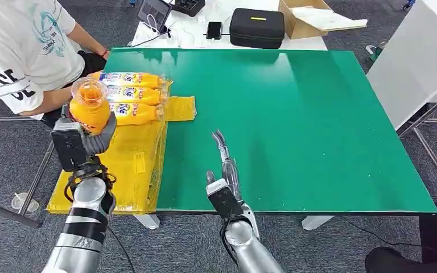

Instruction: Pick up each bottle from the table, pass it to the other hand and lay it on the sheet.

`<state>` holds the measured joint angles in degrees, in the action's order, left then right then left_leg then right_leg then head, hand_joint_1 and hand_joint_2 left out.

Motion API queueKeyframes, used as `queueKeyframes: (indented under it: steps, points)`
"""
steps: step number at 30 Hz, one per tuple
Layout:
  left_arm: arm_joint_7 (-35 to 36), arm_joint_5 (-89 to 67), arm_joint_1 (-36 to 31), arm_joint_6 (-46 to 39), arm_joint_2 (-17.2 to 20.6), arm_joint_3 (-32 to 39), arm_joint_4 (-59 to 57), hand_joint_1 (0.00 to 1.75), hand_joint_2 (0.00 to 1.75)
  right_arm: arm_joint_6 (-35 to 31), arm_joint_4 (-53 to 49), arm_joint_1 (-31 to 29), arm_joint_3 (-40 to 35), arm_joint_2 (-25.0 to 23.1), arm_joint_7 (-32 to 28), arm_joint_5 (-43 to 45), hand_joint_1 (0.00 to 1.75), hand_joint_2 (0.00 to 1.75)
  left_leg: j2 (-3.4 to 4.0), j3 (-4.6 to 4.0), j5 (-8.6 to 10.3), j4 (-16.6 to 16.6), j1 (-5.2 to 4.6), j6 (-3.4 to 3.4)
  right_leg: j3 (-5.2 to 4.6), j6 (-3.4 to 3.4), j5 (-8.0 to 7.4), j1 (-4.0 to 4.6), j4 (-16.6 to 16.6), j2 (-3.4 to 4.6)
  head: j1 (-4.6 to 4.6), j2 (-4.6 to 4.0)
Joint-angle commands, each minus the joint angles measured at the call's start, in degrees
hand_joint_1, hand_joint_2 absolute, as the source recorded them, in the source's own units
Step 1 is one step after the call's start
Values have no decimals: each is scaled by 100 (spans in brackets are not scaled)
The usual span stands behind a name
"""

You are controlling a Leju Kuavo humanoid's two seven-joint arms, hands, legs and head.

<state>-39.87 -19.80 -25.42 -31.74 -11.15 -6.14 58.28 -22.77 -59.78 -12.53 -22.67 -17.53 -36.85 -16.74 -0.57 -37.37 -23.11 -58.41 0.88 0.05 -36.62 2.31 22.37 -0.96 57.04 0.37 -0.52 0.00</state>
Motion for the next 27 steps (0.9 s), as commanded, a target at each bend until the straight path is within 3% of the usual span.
queueKeyframes:
  steps: [1, 3, 4, 10, 13, 27]
  points:
    - [848, -2410, -1390, -338, 849, -687, -3196, 175, 175, 34, -404, -79, -217, 278, -238, 309, 0, 0, -3, 30, 0, 8, 1, 1, 30, -11, 3, 4, -5, -10, -4, 0]
    - [1078, -3090, -1480, -96, 1024, -1016, -3602, 175, 175, 55, -612, -37, -238, 323, -255, 353, 0, 0, -4, 33, 0, 7, 2, 1, 34, -11, 5, 5, -6, -11, -2, 0]
    - [1255, -3401, -1562, 606, 1110, -1265, -3861, 175, 175, 91, -684, -23, -248, 345, -249, 371, 0, 0, 3, 28, 2, 7, -1, -2, 25, -8, 3, 2, -4, -4, -2, 2]
    - [1384, -3852, -1533, 1833, 1337, -1527, -4181, 175, 175, 221, -828, 6, -222, 368, -246, 441, 0, 0, 25, 53, -14, 3, 5, -1, 47, -13, 12, 10, -6, 9, -2, 2]
    - [1397, -3782, -1480, 2022, 1344, -1441, -4162, 175, 175, 248, -789, -18, -229, 358, -245, 444, 0, 0, 16, 18, 0, 1, 2, -5, 11, -6, 2, 4, 0, 5, 0, 0]
    - [1418, -3578, -1412, 2953, 1361, -1197, -4197, 175, 175, 434, -436, -119, -279, 289, -238, 456, 0, 0, 22, 48, -8, 5, 5, -2, 41, -15, 6, 10, -6, 7, -2, 0]
